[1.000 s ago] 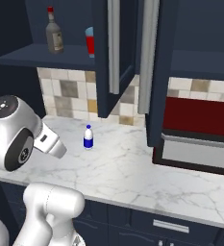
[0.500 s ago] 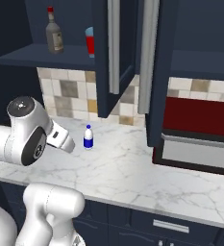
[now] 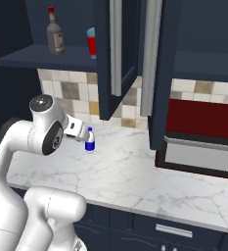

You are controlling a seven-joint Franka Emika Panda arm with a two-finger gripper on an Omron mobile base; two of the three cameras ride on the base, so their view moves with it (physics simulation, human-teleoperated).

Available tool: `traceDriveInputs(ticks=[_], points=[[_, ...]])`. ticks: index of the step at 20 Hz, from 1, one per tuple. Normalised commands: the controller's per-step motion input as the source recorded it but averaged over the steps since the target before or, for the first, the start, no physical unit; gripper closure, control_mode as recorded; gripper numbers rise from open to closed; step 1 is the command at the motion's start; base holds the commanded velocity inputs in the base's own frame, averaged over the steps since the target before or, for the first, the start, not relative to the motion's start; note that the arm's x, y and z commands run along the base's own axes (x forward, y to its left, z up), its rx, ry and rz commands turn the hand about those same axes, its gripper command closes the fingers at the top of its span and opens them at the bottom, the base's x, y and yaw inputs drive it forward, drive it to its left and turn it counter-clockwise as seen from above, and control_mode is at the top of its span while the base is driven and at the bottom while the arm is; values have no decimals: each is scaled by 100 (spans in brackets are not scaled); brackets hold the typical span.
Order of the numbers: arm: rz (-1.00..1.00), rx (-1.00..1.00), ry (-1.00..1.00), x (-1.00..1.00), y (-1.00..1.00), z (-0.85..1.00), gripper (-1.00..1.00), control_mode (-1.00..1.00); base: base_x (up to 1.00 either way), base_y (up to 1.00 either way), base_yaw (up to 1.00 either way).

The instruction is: Sort all alcoholic drinks to one cabinet, and non-alcoholic drinks to the other.

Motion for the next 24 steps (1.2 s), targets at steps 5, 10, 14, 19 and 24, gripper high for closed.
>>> traceDriveInputs(ticks=[5,10,14,19,24], points=[[0,-2,0,57,6,-43,-100,-100,0,0,0],[0,0,0,35,0,-31,-100,-100,0,0,0],[0,0,0,35,0,-31,-100,-100,0,0,0],[0,0,0,33,0,-29,-100,-100,0,0,0],[0,0,0,36,0,-23,-100,-100,0,0,0]])
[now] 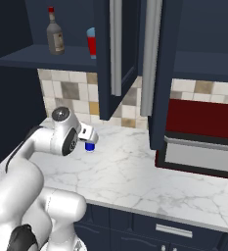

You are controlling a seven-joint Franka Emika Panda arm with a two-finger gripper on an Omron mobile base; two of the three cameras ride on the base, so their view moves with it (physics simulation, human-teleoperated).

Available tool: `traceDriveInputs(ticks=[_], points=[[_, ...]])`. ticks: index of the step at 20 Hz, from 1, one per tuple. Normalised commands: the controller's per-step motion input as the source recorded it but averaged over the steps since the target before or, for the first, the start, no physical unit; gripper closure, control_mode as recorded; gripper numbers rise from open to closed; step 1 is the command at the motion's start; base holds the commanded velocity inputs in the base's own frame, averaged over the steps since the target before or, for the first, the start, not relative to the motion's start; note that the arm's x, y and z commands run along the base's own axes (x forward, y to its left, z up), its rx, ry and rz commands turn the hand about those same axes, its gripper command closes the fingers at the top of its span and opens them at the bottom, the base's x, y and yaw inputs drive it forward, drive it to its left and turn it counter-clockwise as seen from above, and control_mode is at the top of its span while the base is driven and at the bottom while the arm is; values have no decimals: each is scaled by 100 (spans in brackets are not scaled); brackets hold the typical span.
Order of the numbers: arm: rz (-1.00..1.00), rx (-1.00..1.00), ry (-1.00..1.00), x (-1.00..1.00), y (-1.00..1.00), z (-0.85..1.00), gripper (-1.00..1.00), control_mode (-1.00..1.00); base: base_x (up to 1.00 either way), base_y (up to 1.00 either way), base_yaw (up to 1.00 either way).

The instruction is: Sort all alcoholic drinks to one cabinet, and non-alcoholic drinks to the other.

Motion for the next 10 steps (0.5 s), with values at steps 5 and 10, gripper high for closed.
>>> traceDriveInputs(ticks=[5,10], points=[[0,0,0,40,0,-23,-100,-100,0,0,0],[0,0,0,40,0,-14,-100,-100,0,0,0]])
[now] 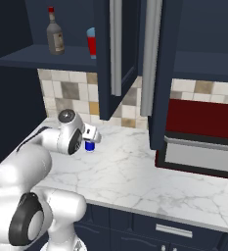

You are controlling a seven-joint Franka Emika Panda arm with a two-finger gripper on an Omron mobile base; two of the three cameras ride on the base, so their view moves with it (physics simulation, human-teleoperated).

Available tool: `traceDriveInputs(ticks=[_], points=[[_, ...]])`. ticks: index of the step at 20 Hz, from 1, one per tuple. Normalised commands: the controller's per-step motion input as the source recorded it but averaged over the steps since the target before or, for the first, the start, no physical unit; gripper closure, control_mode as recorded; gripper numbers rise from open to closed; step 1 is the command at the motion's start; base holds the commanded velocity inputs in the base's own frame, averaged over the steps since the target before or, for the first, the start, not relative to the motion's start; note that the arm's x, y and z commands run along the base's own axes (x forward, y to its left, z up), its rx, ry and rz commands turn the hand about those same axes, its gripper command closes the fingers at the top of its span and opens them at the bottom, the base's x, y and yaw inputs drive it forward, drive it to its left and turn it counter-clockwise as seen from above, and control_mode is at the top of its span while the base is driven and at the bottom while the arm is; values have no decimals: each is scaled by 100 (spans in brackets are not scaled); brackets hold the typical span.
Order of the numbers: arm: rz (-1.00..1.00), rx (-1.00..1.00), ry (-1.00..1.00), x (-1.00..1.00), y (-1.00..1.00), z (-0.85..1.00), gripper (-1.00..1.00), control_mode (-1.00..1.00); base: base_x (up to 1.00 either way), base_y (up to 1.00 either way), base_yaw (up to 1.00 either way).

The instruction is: Sort all alcoholic drinks to one cabinet, and non-alcoholic drinks to the other.

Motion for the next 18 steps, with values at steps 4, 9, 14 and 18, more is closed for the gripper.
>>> traceDriveInputs(ticks=[4,9,14,18], points=[[0,0,0,37,3,-9,-100,-100,0,0,0],[0,0,0,33,5,-14,-100,-100,0,0,0],[0,0,0,32,5,-15,-100,-100,0,0,0],[0,0,0,23,1,-14,-100,-100,0,0,0]])
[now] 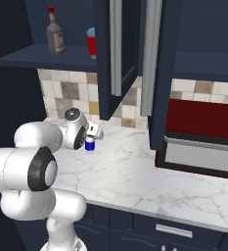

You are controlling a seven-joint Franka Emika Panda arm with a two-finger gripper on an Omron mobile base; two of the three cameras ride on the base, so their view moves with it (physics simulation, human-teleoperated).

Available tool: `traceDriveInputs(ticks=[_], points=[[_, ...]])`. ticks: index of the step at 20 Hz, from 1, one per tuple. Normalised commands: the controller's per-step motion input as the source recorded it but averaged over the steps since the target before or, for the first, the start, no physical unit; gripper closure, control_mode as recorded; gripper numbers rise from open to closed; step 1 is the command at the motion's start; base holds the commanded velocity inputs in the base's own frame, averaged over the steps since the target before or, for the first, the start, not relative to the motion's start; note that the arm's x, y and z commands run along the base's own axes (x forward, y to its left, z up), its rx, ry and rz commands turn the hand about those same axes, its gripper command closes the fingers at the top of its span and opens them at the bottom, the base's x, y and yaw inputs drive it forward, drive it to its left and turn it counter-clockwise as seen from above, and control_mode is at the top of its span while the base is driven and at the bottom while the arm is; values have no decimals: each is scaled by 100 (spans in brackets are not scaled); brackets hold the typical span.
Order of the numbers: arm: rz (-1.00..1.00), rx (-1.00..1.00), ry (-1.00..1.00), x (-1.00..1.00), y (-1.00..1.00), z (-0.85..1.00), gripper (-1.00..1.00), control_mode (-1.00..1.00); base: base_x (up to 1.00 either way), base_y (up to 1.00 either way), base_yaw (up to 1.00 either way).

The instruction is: Sort all alcoholic drinks to one cabinet, and non-alcoholic drinks to the other.

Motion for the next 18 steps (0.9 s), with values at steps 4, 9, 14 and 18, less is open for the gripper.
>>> traceDriveInputs(ticks=[4,9,14,18], points=[[0,0,0,18,0,-12,-100,-100,0,0,0],[0,0,0,10,0,-11,-100,-100,0,0,0],[0,0,0,11,0,-8,-100,-100,0,0,0],[0,0,0,11,0,-6,-100,-100,0,0,0]])
